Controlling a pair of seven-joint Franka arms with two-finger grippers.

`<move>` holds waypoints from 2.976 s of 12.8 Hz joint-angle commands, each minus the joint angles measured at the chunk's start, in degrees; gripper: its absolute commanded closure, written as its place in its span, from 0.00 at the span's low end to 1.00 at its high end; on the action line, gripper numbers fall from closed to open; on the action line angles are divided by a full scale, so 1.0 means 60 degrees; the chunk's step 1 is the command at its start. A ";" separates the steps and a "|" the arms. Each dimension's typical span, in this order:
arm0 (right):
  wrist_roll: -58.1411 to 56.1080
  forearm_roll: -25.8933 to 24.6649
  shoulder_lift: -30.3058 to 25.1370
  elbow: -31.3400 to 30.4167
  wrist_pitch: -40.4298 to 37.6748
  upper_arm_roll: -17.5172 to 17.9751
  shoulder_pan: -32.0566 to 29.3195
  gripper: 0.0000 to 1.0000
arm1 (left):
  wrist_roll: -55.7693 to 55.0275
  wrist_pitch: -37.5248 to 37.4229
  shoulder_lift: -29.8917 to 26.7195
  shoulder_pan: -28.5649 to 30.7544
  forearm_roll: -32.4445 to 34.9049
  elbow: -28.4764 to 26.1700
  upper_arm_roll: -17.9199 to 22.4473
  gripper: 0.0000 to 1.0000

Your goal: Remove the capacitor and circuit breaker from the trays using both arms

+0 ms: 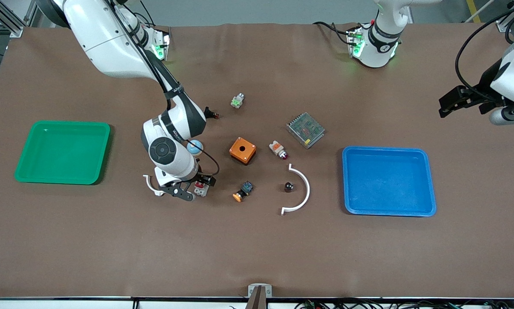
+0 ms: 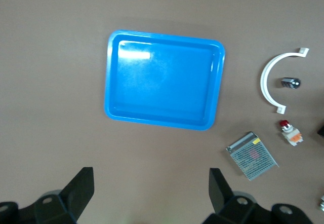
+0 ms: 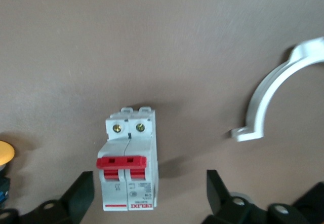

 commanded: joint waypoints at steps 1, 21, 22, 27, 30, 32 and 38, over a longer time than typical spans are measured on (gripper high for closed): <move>-0.0370 -0.0412 -0.1127 -0.0090 -0.0776 -0.0128 -0.0101 0.00 | 0.0315 -0.0128 -0.0271 -0.0003 -0.0303 -0.0229 -0.0021 0.00; -0.8690 0.0437 -0.4996 0.1668 -0.6193 -0.0098 -0.4234 0.00 | 0.0639 -0.0246 -0.0491 -0.0003 -0.0273 -0.0361 -0.0212 0.00; -0.8751 0.0437 -0.5055 0.1653 -0.6327 -0.0098 -0.4074 0.00 | 0.0639 -0.0246 -0.0491 -0.0003 -0.0273 -0.0360 -0.0212 0.00; -0.8634 0.0451 -0.5143 0.1668 -0.6299 -0.0084 -0.3808 0.00 | 0.0654 -0.0246 -0.0491 -0.0017 -0.0230 -0.0346 -0.0226 0.00; -0.8663 0.0627 -0.5290 0.1668 -0.6358 -0.0084 -0.3837 0.00 | 0.0683 -0.0261 -0.0491 -0.0047 -0.0142 -0.0316 -0.0226 0.00; -0.8663 0.0627 -0.5275 0.1682 -0.6329 -0.0069 -0.3852 0.00 | 0.0771 -0.0275 -0.0491 -0.0061 -0.0127 -0.0243 -0.0255 0.00; -0.8663 0.0627 -0.5261 0.1697 -0.6285 -0.0069 -0.3882 0.00 | 0.0639 -0.0319 -0.0579 0.0026 0.0459 -0.0229 -0.0739 0.00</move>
